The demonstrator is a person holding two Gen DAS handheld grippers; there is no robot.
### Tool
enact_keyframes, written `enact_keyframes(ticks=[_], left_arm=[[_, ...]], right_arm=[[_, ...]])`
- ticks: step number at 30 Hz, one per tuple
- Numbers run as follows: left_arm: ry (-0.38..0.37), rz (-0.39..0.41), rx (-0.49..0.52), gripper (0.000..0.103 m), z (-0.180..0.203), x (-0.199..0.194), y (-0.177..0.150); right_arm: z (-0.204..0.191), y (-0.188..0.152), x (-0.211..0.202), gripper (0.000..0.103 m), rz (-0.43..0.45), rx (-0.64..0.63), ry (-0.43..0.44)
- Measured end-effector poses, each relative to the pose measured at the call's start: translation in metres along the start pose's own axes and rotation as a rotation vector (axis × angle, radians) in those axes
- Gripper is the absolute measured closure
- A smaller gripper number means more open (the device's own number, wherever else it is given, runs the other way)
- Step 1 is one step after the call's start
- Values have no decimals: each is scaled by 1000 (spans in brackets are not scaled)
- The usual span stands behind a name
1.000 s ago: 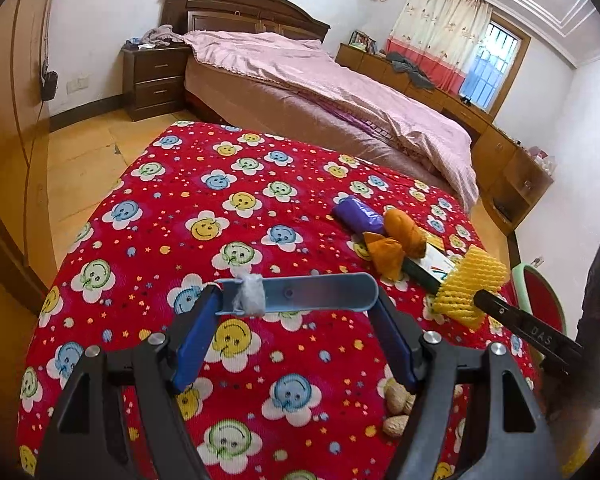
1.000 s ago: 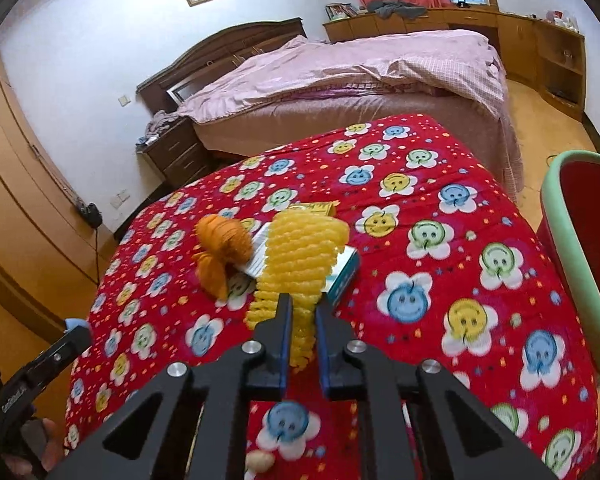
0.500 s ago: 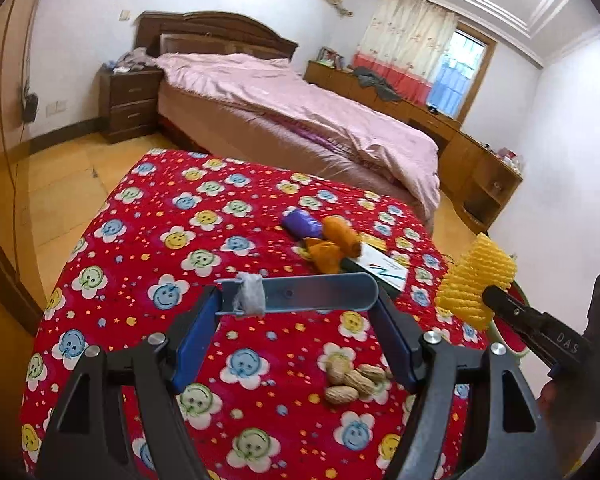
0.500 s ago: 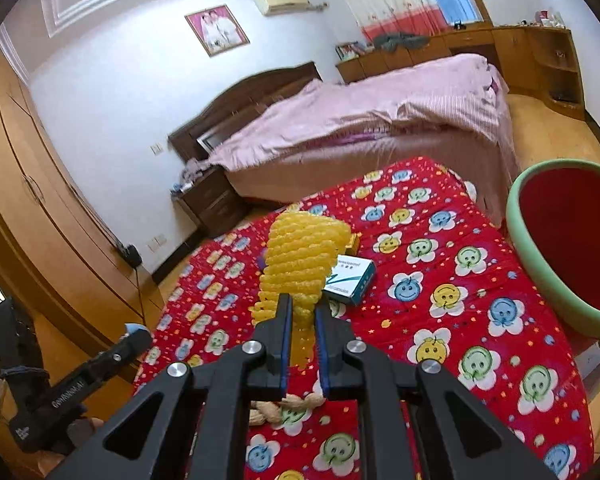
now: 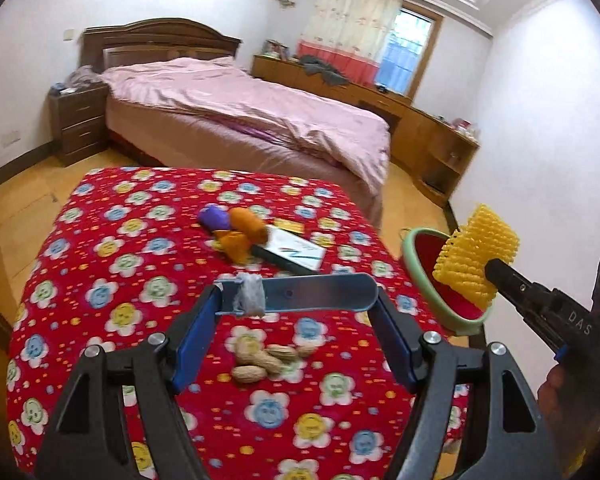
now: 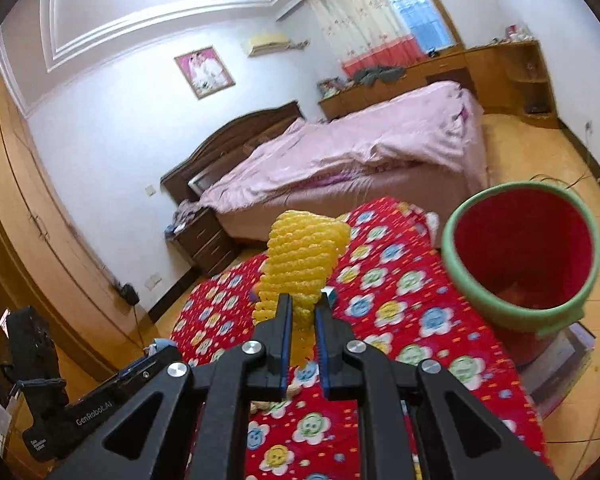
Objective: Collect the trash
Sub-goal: 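Carry the blue strip and yellow foam net over the bucket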
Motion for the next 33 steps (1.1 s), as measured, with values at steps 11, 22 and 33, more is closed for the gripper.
enact_keyframes(ticks=[11, 22, 33], left_arm=[[-94, -44, 88, 28, 63, 35, 16], [-187, -95, 193, 28, 140, 100, 24], [-209, -174, 330, 28, 219, 174, 21]], right_arm=[[63, 30, -40, 90, 115, 72, -103], [146, 51, -39, 90, 169, 151, -195], [221, 62, -23, 90, 141, 210, -268]])
Point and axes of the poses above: each gripper's, at about its wrist camera, not at the fingertips, and x roughly the way its jaws point, z to its right, y to its top, the point moved 7 cm from there along x, roughly the way its jaws point, and after that the axes turned 6 degrees about x, right-handed, at the moved point
